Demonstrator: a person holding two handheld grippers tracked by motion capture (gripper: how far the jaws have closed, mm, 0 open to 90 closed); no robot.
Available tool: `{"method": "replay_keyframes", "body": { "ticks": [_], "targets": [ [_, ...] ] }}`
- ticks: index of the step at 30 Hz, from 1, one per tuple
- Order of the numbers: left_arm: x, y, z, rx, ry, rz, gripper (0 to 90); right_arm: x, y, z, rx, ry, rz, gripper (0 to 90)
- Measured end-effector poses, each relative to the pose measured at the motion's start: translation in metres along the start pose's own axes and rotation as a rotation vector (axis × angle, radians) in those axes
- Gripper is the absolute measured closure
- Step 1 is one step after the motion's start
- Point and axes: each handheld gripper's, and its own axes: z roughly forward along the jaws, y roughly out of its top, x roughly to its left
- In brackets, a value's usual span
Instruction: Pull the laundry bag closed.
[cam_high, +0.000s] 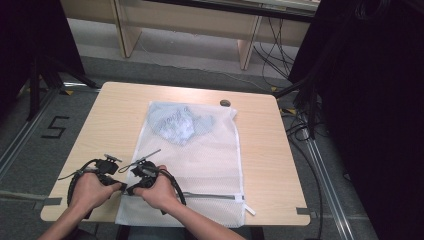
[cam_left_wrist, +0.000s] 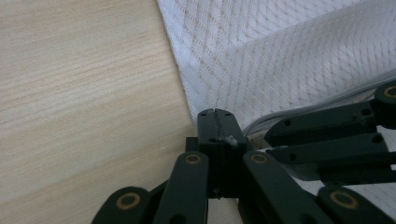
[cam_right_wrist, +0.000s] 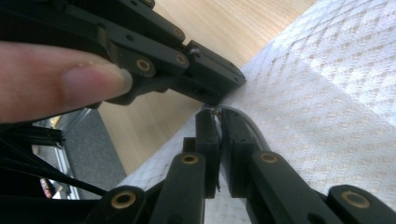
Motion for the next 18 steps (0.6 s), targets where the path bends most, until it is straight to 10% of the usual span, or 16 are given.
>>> {"method": "replay_keyframes", "body": {
  "ticks": [18],
  "targets": [
    [-0.0010, -0.0002, -0.0005, 0.008, 0.005, 0.013, 90.0, 0.0015, -0.0036, -0.0067, 0.003, -0.036, -0.012, 87.1]
  ]
}}
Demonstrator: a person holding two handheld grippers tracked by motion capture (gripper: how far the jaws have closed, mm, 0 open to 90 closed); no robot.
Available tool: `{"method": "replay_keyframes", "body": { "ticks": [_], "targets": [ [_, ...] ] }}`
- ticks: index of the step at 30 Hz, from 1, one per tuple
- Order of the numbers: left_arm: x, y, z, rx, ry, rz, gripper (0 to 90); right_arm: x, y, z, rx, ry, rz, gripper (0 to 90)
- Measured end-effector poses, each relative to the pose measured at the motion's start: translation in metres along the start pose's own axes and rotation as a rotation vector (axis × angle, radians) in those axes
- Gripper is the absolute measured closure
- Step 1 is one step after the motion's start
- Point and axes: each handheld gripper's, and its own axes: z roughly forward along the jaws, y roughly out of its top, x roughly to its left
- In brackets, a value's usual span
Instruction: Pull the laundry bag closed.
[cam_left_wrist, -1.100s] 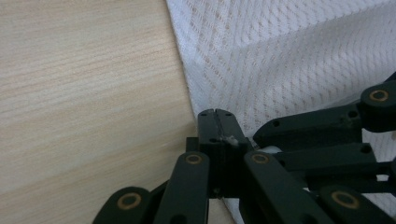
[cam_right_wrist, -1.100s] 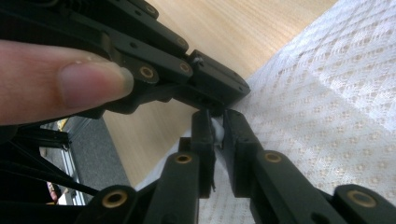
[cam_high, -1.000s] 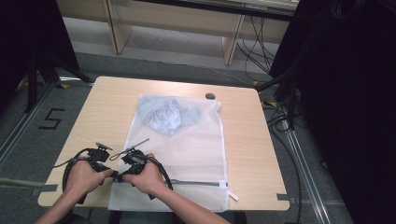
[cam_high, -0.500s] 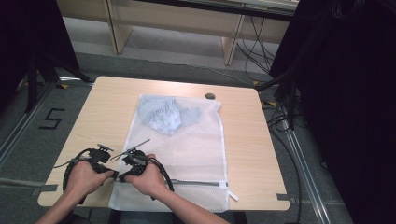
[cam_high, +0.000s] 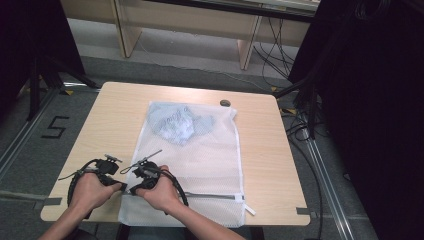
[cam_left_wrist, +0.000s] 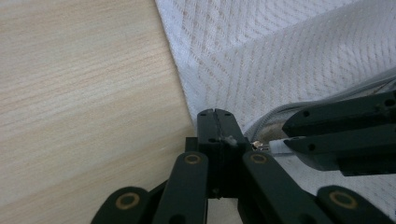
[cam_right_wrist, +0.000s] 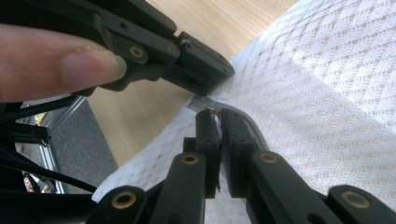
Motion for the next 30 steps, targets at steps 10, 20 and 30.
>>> {"method": "replay_keyframes", "body": {
  "ticks": [10, 20, 30],
  "targets": [
    [0.003, 0.000, -0.001, 0.010, 0.001, 0.037, 90.0, 0.000, -0.002, -0.004, 0.030, -0.040, -0.024, 87.1],
    [0.001, 0.000, -0.001, 0.010, 0.000, 0.014, 90.0, 0.001, -0.001, -0.009, 0.030, -0.059, -0.040, 87.1],
    [0.000, 0.000, 0.001, -0.016, -0.001, -0.014, 90.0, 0.005, -0.002, -0.013, 0.020, -0.083, -0.062, 87.2]
  ]
}}
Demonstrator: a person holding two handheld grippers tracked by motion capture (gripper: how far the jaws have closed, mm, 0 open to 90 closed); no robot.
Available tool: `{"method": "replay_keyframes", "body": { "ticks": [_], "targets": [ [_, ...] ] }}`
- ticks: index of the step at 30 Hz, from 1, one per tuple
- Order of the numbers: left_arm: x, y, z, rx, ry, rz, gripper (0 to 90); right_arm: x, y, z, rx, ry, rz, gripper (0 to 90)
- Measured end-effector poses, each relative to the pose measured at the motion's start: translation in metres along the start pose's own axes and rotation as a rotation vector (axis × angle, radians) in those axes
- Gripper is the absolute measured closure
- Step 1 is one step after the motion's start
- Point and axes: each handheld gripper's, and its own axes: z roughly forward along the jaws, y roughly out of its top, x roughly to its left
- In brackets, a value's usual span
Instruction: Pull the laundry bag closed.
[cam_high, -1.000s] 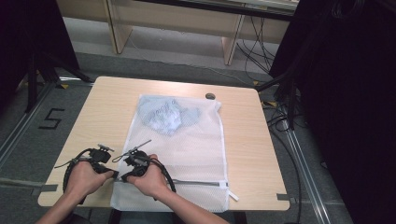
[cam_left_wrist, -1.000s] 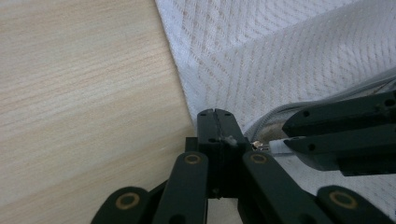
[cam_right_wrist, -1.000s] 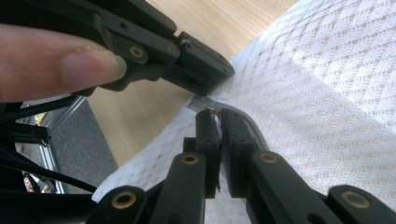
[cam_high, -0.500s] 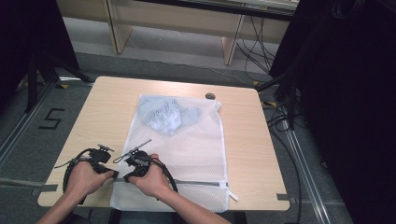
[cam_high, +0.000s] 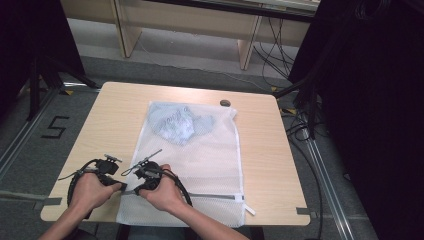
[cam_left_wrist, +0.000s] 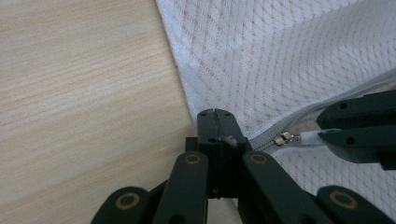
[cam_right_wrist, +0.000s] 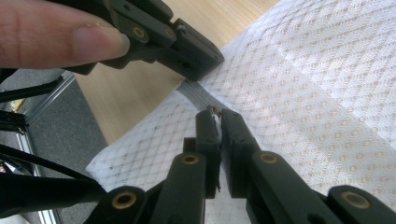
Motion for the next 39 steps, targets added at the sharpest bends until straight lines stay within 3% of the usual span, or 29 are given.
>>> {"method": "replay_keyframes", "body": {
  "ticks": [19, 23, 39],
  "targets": [
    [0.001, 0.000, 0.000, 0.000, -0.005, 0.002, 90.0, 0.000, -0.002, -0.006, 0.020, -0.014, 0.000, 87.1],
    [0.001, 0.000, 0.000, 0.001, -0.005, 0.002, 90.0, 0.000, -0.002, -0.007, 0.024, -0.032, -0.031, 87.1],
    [0.001, 0.000, 0.000, 0.003, -0.008, -0.006, 90.0, -0.001, -0.003, -0.012, 0.028, -0.027, -0.025, 87.1]
  ]
}}
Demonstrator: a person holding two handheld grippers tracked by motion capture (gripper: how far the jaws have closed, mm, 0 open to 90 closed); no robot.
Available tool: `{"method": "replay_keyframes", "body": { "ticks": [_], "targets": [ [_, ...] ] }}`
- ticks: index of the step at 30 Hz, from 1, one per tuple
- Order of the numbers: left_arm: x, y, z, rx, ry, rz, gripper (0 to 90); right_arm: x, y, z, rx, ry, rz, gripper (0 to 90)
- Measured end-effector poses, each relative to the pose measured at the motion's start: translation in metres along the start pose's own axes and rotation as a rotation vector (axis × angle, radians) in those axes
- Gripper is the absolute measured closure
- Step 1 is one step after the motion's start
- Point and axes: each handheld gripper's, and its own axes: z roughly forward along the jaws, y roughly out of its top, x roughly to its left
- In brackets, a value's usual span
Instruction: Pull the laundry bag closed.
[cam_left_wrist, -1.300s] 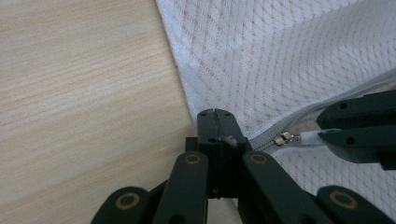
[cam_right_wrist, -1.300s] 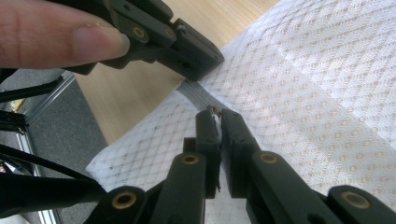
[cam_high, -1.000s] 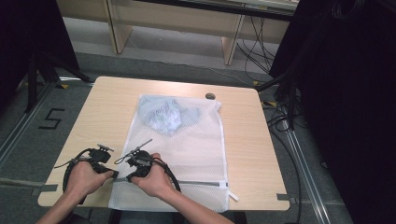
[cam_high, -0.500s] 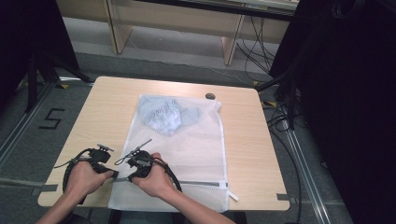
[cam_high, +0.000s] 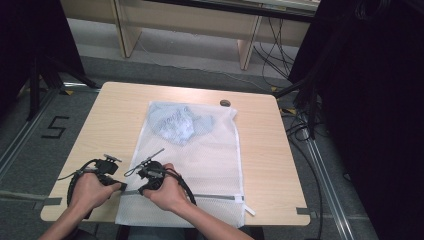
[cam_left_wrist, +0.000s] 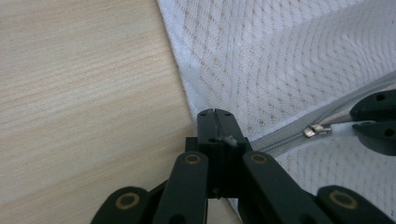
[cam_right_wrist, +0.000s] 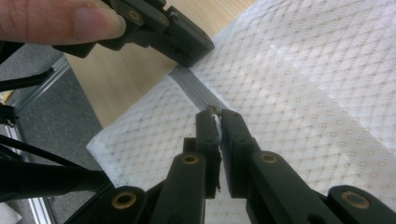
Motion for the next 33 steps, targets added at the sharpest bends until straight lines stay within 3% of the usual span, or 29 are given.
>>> {"method": "replay_keyframes", "body": {
  "ticks": [7, 10, 12, 13, 18, 19, 33],
  "targets": [
    [0.0004, 0.0000, -0.0002, 0.002, 0.000, 0.002, 90.0, -0.0022, -0.0017, -0.0028, -0.003, 0.001, 0.006, 87.2],
    [0.0022, 0.0004, -0.0003, 0.002, -0.001, 0.025, 90.0, -0.0019, -0.0022, -0.0038, 0.000, -0.002, 0.006, 87.2],
    [0.0021, 0.0003, -0.0003, 0.002, -0.001, 0.022, 90.0, -0.0030, -0.0022, -0.0045, -0.002, -0.011, -0.013, 87.1],
    [0.0017, 0.0002, 0.0004, -0.006, 0.002, 0.013, 90.0, -0.0016, -0.0028, -0.0053, 0.005, -0.008, 0.017, 87.1],
    [0.0027, 0.0003, -0.0003, 0.001, -0.002, 0.022, 90.0, -0.0024, -0.0042, -0.0064, 0.008, 0.003, 0.034, 87.1],
    [0.0023, 0.0001, -0.0003, 0.002, -0.001, 0.016, 90.0, -0.0041, -0.0046, -0.0054, 0.004, -0.004, 0.007, 87.1],
    [0.0022, 0.0001, -0.0004, 0.002, -0.001, 0.013, 90.0, -0.0040, -0.0058, -0.0085, 0.012, -0.005, 0.017, 87.2]
  ]
}}
